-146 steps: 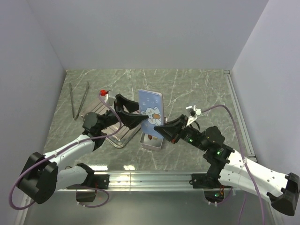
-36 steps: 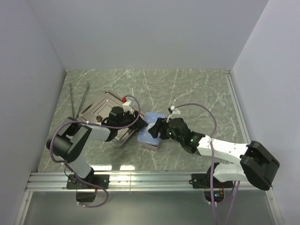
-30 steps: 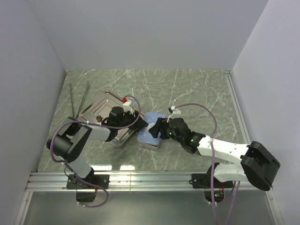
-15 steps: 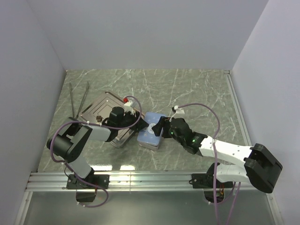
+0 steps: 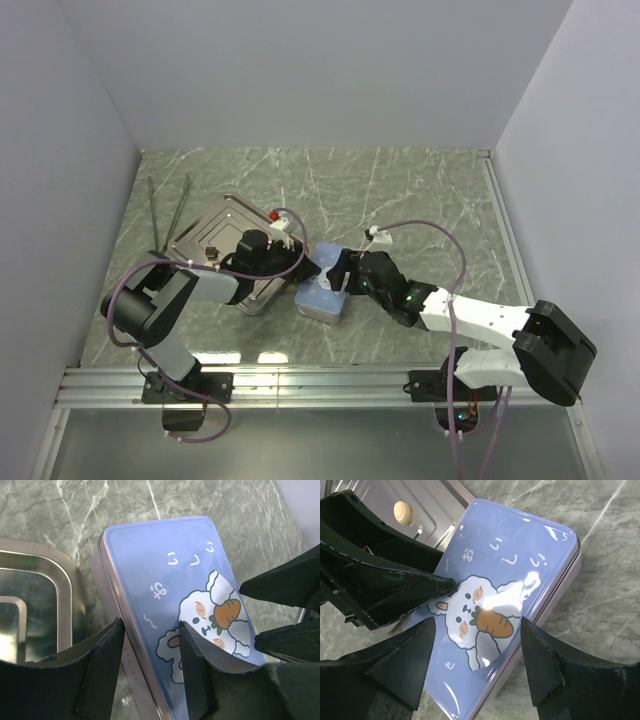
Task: Pack the chocolate
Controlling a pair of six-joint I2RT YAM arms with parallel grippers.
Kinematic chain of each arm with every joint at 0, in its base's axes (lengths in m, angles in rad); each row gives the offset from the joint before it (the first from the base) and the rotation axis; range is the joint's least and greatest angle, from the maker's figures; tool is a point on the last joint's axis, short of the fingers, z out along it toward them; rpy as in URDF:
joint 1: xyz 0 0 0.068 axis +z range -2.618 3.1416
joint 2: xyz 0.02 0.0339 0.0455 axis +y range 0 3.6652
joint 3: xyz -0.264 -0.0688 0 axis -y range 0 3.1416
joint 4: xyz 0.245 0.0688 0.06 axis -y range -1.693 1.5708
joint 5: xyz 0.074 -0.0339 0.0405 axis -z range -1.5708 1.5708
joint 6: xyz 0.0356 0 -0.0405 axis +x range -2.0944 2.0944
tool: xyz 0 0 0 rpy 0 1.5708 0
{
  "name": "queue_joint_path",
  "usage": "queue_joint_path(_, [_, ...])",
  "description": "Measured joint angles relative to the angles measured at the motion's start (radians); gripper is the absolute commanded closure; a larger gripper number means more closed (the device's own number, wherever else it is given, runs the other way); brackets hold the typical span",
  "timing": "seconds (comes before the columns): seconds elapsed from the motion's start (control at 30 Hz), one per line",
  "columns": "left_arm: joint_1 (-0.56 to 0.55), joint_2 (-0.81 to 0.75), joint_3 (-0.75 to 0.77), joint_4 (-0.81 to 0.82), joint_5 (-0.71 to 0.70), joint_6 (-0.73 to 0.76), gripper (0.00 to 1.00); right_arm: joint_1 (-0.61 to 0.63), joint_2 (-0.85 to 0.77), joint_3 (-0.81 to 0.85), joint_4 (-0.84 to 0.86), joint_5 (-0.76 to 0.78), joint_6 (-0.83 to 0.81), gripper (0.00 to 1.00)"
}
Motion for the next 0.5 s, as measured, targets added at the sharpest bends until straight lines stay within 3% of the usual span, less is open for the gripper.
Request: queue_joint_path(0.5, [-0.02, -0.023, 0.0, -0.024, -0.001, 0.027, 0.47, 0.0, 0.031, 0.05, -0.061, 0.056, 0.0, 0.23])
